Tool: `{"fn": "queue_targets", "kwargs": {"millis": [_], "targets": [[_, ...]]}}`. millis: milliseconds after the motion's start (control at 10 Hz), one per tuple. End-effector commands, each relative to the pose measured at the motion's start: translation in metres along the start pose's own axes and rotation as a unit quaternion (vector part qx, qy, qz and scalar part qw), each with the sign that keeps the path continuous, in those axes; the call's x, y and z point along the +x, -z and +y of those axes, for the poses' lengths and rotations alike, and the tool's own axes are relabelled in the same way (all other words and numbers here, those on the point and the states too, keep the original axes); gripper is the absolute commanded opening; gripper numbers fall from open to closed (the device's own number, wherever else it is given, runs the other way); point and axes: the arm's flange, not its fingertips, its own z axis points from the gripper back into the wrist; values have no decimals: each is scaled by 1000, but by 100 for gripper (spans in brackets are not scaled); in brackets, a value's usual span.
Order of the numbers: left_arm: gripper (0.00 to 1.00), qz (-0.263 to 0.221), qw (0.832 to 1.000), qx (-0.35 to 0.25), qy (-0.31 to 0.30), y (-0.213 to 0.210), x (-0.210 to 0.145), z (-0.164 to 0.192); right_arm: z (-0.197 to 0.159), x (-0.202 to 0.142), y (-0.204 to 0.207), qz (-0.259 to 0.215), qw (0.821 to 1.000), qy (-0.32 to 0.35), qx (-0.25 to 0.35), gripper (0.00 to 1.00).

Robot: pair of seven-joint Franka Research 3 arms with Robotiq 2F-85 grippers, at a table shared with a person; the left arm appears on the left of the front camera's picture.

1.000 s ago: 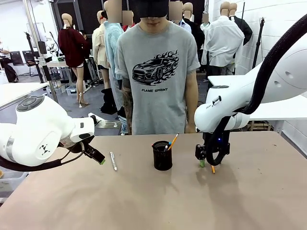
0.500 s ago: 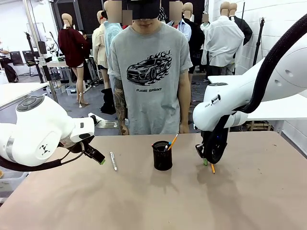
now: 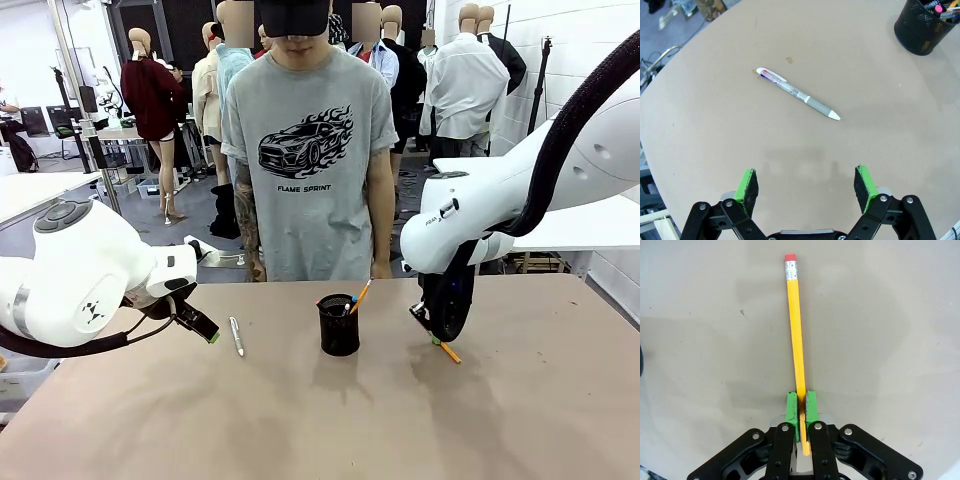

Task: Place the pens into the pen holder.
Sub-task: Pick up a writing instrument from the table and place it into the Pen holder.

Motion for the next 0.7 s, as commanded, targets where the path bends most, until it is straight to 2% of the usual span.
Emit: {"fn": "queue_targets", "kwargs": {"millis": [0,300,500,600], "targets": [[100,-1,1000,0,-2,-1,-1,2,-1,-9,-5,9,1000,-28,6,0],[100,-1,1000,0,-2,-1,-1,2,-13,-40,-59,-75,991,-76,83,0],[100,-1,1000,0,-2,-1,-1,2,-18,-56,-95,-166,970,-115,136,0],[100,-1,1000,0,-2,-1,-1,2,-19,-61,-108,-221,953,-130,160,0]]}}
